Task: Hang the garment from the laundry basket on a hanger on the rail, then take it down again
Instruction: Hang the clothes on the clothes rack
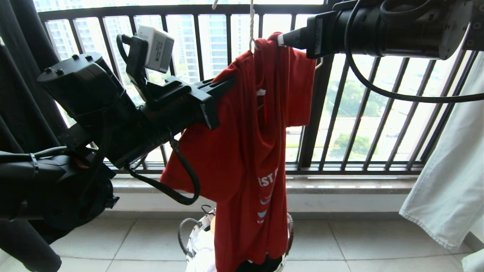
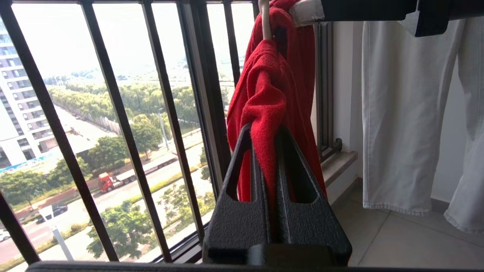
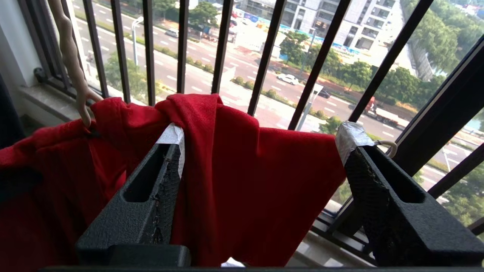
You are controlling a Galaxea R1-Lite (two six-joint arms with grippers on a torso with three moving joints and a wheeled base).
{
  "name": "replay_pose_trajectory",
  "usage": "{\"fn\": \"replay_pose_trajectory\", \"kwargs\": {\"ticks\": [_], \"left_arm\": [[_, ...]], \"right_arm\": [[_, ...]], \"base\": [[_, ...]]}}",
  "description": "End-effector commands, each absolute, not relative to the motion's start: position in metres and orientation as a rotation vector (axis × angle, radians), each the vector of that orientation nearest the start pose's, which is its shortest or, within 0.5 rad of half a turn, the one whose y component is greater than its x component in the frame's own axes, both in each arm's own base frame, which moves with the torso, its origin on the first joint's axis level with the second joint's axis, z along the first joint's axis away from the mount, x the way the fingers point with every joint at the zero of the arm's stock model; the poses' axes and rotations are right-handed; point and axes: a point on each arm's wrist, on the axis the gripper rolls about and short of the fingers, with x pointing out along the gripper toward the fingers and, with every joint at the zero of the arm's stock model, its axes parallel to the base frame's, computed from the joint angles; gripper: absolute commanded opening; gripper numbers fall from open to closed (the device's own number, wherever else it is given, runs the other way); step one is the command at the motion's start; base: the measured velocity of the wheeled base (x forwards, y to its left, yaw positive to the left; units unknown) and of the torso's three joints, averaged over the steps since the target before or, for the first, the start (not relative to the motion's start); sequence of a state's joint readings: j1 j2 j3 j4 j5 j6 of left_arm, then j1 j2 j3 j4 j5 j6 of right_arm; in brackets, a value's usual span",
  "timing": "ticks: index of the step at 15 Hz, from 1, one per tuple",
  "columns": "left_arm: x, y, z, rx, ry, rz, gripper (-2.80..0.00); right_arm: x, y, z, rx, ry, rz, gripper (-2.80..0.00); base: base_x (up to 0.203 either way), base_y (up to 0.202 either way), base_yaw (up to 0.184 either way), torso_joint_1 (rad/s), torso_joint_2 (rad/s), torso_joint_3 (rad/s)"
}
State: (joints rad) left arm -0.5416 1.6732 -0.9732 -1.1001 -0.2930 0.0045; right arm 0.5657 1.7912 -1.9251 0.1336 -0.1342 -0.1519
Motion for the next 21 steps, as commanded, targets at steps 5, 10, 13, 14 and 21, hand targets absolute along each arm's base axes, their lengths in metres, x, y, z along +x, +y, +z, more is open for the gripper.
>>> {"fn": "replay_pose_trajectory", "kwargs": {"ticks": [5,10,13,14,21], "left_arm": [[0.253,-0.156,0.293,-0.083,-0.433,-0.827,-2.80],[0.244,-0.151,0.303,-0.130,-0.439,-0.842,-2.80],[0.241,-0.149,0.304,-0.121,-0.403,-0.868,-2.80],[0.240,-0.147,0.305,-0.121,-0.394,-0.873,-2.80],[0.227,-0.138,0.317,-0.157,-0.423,-0.883,-2.80]], "right_arm": [[0.268,0.166,0.381,-0.207,0.119,0.409,0.00],[0.267,0.161,0.370,-0.196,0.194,0.401,0.00],[0.279,0.139,0.364,-0.183,0.218,0.369,0.00],[0.283,0.129,0.365,-0.170,0.215,0.392,0.00],[0.320,0.067,0.352,-0.170,0.202,0.704,0.00]], "base": [[0.000,0.000,0.000,0.000,0.00,0.000],[0.000,0.000,0.000,0.000,0.00,0.000],[0.000,0.000,0.000,0.000,0.00,0.000],[0.000,0.000,0.000,0.000,0.00,0.000],[0.000,0.000,0.000,0.000,0.00,0.000]]}}
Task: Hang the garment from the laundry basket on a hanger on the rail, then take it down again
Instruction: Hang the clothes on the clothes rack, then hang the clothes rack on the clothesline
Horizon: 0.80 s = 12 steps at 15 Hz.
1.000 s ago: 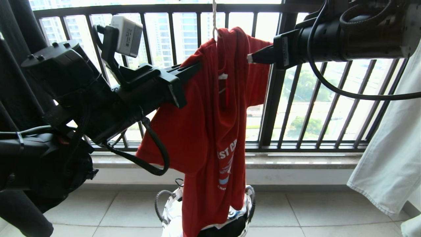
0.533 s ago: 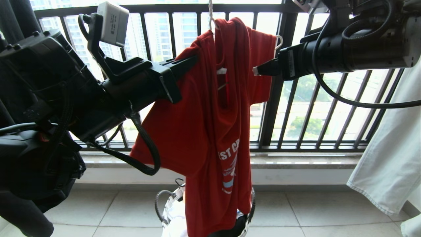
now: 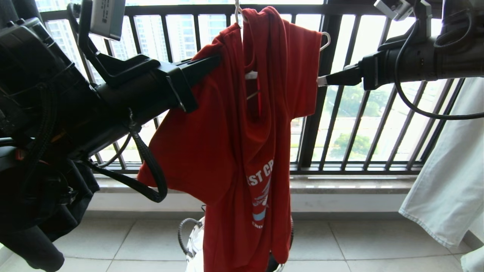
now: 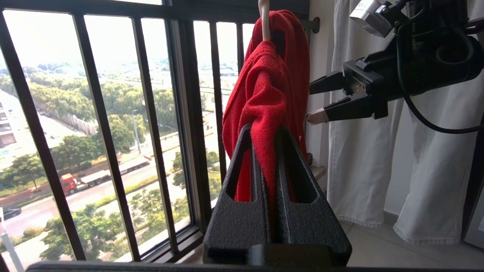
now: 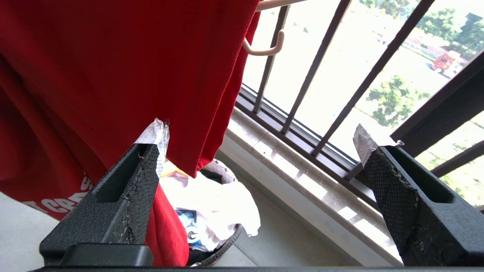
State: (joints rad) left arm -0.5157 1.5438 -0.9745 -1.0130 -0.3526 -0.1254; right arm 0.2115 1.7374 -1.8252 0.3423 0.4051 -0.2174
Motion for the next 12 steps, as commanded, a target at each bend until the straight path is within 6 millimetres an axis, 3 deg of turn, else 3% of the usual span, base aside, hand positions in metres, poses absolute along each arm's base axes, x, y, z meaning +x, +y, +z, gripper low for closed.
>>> {"fn": "replay_pose_trajectory", "kwargs": {"ticks": [1,3,10,11,12], "left_arm": [[0.226,-0.137,0.319,-0.163,-0.424,-0.885,-2.80],[0.224,-0.136,0.319,-0.169,-0.425,-0.886,-2.80],[0.222,-0.133,0.322,-0.185,-0.428,-0.894,-2.80],[0.222,-0.133,0.322,-0.185,-0.427,-0.894,-2.80],[0.223,-0.133,0.322,-0.185,-0.427,-0.894,-2.80]], "right_arm": [[0.330,0.067,0.349,-0.172,0.187,0.723,0.00],[0.343,0.071,0.348,-0.177,0.128,0.766,0.00],[0.342,0.091,0.344,-0.158,0.113,0.931,0.00],[0.340,0.094,0.345,-0.157,0.111,0.940,-2.80],[0.337,0.098,0.346,-0.154,0.111,0.953,-2.80]], "base": [[0.000,0.000,0.000,0.000,0.00,0.000],[0.000,0.000,0.000,0.000,0.00,0.000],[0.000,0.000,0.000,0.000,0.00,0.000],[0.000,0.000,0.000,0.000,0.00,0.000],[0.000,0.000,0.000,0.000,0.00,0.000]]}}
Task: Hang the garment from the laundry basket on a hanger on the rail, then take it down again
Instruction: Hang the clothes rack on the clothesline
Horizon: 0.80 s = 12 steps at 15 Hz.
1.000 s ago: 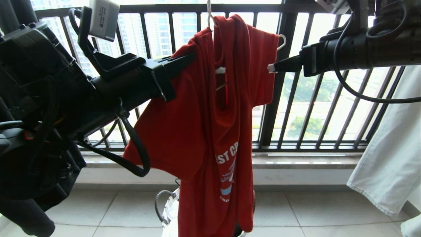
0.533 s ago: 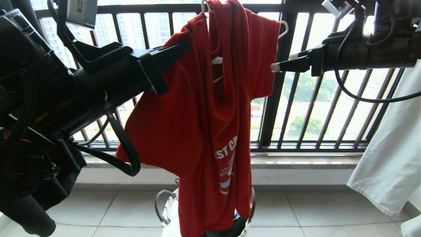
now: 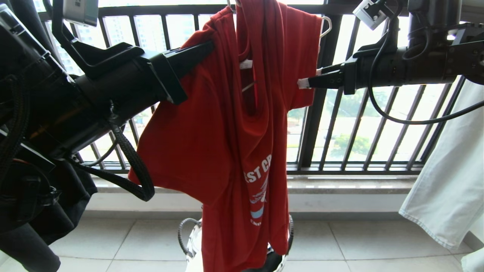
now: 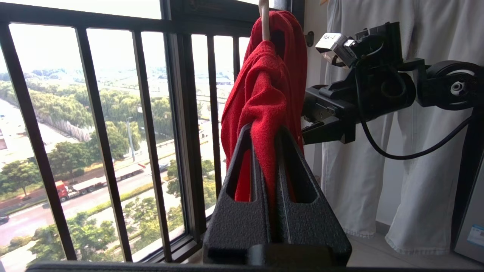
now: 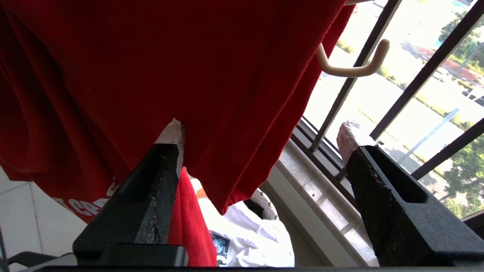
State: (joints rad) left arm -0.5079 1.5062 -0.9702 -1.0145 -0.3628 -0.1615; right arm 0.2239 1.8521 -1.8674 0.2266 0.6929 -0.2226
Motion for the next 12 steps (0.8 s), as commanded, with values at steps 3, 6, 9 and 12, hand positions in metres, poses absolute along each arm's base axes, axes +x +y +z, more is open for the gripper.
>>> {"fn": "replay_pose_trajectory", "kwargs": {"ticks": [3,6,9,12], "left_arm": [[0.223,-0.133,0.321,-0.185,-0.425,-0.894,-2.80],[0.224,-0.132,0.322,-0.184,-0.427,-0.888,-2.80],[0.223,-0.131,0.323,-0.183,-0.432,-0.887,-2.80],[0.222,-0.130,0.324,-0.183,-0.436,-0.887,-2.80]], "right_arm": [[0.333,0.102,0.348,-0.140,0.113,0.963,-2.80],[0.329,0.100,0.351,-0.109,0.125,0.951,-2.80],[0.325,0.090,0.357,-0.078,0.123,0.920,-2.80],[0.327,0.073,0.360,-0.029,0.138,0.866,-2.80]], "base": [[0.000,0.000,0.000,0.000,0.00,0.000],[0.000,0.000,0.000,0.000,0.00,0.000],[0.000,0.000,0.000,0.000,0.00,0.000],[0.000,0.000,0.000,0.000,0.00,0.000]]}}
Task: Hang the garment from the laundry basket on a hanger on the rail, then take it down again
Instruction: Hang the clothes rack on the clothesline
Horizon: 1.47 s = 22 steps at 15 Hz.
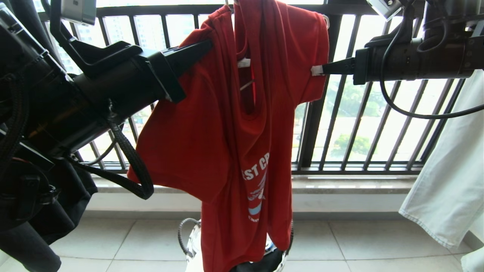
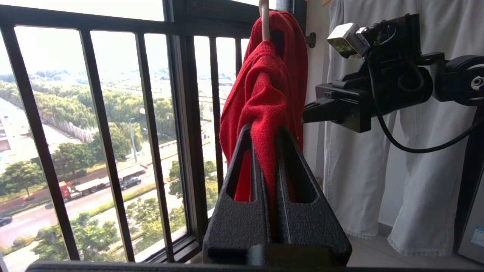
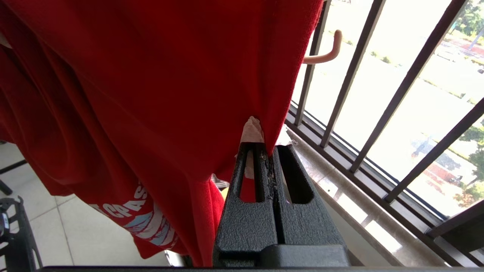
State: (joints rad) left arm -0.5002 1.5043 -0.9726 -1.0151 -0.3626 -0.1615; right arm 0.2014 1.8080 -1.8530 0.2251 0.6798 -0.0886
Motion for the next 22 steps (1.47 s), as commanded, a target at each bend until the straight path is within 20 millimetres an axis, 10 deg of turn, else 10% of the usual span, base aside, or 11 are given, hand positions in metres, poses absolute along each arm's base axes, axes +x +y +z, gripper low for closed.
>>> {"fn": "replay_pose_trajectory", "kwargs": {"ticks": [1,16,17,22], "left_arm": [[0.221,-0.130,0.324,-0.183,-0.438,-0.887,-2.80],[0.216,-0.127,0.328,-0.194,-0.445,-0.891,-2.80],[0.216,-0.127,0.328,-0.194,-0.445,-0.891,-2.80],[0.216,-0.127,0.328,-0.196,-0.449,-0.890,-2.80]], "right_arm": [[0.328,0.070,0.360,-0.023,0.140,0.854,-2.80],[0.336,0.039,0.365,0.037,0.121,0.674,-2.80],[0.336,0.039,0.366,0.034,0.118,0.676,0.00],[0.311,0.046,0.369,0.047,0.194,0.702,0.00]], "base": [[0.000,0.000,0.000,0.000,0.00,0.000],[0.000,0.000,0.000,0.000,0.00,0.000],[0.000,0.000,0.000,0.000,0.00,0.000],[0.000,0.000,0.000,0.000,0.00,0.000]]}}
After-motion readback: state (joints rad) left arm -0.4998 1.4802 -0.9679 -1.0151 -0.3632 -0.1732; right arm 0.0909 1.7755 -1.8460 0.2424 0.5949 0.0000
